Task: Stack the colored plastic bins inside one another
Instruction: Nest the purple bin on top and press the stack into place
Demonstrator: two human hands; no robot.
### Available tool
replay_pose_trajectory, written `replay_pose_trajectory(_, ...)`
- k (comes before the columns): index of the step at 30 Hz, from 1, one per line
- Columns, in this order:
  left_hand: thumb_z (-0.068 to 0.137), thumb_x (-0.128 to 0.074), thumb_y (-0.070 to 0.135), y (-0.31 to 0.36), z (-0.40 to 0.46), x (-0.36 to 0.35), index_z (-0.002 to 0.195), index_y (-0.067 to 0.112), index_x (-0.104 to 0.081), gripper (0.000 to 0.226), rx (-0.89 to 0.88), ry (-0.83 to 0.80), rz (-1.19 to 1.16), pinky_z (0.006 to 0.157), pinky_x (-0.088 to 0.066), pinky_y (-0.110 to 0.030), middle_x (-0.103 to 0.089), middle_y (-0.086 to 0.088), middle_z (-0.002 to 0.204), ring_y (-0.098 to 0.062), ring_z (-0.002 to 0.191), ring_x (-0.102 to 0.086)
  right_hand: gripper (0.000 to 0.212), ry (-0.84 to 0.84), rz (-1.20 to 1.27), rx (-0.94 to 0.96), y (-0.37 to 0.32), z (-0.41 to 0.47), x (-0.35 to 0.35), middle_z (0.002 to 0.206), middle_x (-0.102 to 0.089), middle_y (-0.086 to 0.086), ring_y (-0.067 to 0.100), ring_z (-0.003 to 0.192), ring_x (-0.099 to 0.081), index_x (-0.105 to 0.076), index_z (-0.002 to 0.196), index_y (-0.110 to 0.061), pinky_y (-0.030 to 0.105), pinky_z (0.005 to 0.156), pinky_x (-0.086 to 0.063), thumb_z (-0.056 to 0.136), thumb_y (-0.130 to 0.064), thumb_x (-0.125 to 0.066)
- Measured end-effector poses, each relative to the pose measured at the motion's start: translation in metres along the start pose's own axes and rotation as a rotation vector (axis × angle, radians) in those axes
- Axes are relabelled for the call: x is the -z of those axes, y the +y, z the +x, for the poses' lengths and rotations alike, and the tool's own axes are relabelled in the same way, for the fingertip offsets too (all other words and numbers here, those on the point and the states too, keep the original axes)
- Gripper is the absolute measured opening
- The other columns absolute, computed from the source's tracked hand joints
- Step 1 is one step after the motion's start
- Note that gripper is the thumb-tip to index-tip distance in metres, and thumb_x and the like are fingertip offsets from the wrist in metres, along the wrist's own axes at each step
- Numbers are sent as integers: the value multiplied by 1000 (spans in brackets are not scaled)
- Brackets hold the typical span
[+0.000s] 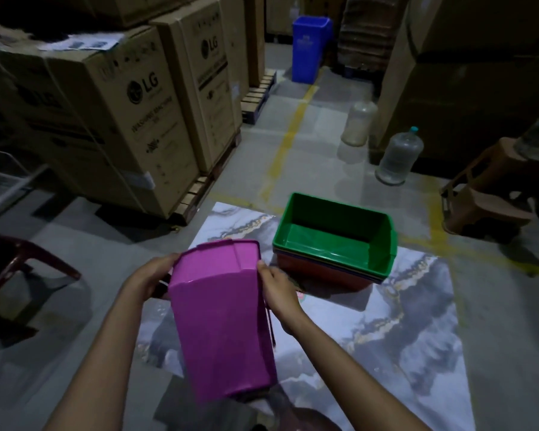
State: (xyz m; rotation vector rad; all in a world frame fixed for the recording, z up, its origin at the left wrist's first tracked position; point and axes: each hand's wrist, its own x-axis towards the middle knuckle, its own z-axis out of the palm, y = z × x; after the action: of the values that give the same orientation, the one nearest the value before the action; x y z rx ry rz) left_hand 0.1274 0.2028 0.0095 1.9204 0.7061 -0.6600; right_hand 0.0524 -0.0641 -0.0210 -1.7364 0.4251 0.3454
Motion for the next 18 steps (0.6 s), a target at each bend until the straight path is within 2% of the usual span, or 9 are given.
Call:
replay_pose_trajectory(2, 107, -40, 64, 8, -15, 13, 110, 17, -67, 54, -63, 39, -107, 67, -48, -30, -68, -12, 97, -27, 80, -62, 65, -24, 37, 26, -17, -5, -6, 107, -75, -6, 20, 106, -70, -70, 103, -31, 52, 97, -58, 83, -86, -44)
replay_pose_trajectory(5, 102, -37, 74, 25, -39, 31, 120, 22, -68, 64, -232, 113, -157, 71, -47, -30, -72, -7, 109, -26, 87, -66, 58, -49, 107, 46, -36, -12, -13, 109, -73, -10, 16, 107, -69, -68, 105, -33, 53, 99, -58, 81, -83, -51)
replay_pose_trajectory(6, 98, -37, 80, 32, -53, 35, 118, 21, -68, 70, -281, 124, -159, 66, -45, -30, -70, -9, 102, -26, 80, -65, 58, -50, 135, 54, -41, -15, -14, 110, -74, -9, 17, 106, -70, -68, 107, -33, 54, 99, -58, 81, -82, -52)
replay_pose_trajectory(9, 88, -25, 93, 54, -95, 44, 80, 16, -63, 86, -355, 151, -158, 53, -37, -26, -56, -6, 63, -21, 52, -55, 51, -84, 223, 53, -58, -23, -11, 111, -75, -6, 22, 105, -73, -67, 114, -33, 56, 94, -61, 94, -76, -46)
replay_pose_trajectory(11, 89, -23, 92, 64, -110, 48, 84, 16, -65, 87, -391, 221, -128, 58, -42, -30, -61, -9, 68, -25, 60, -60, 56, -142, 290, 20, -69, -26, -4, 111, -77, -4, 22, 104, -74, -69, 118, -33, 51, 92, -62, 99, -76, -39)
replay_pose_trajectory(13, 88, -33, 93, 70, -112, 50, 97, 18, -66, 83, -460, 295, -43, 64, -47, -36, -68, -13, 83, -32, 72, -65, 70, -185, 337, -42, -80, -24, 5, 103, -79, -2, 24, 99, -75, -73, 111, -29, 49, 92, -60, 94, -84, -35)
replay_pose_trajectory(14, 85, -38, 90, 72, -113, 51, 98, 21, -66, 76, -509, 314, 2, 64, -48, -39, -68, -13, 86, -33, 73, -65, 77, -201, 369, -85, -85, -21, 11, 97, -80, -1, 26, 96, -74, -73, 108, -25, 52, 92, -58, 90, -89, -34)
replay_pose_trajectory(16, 80, -46, 76, 76, -115, 51, 94, 18, -64, 62, -595, 311, 56, 62, -46, -41, -66, -12, 83, -30, 70, -62, 87, -225, 420, -164, -90, -12, 25, 97, -78, 5, 31, 93, -73, -71, 110, -17, 60, 95, -57, 85, -93, -37)
replay_pose_trajectory(18, 86, -50, 62, 82, -122, 46, 90, 15, -61, 48, -680, 262, 92, 62, -45, -37, -65, -7, 81, -25, 69, -60, 88, -247, 440, -215, -93, -3, 41, 99, -73, 9, 34, 92, -70, -72, 110, -14, 62, 92, -57, 80, -93, -47)
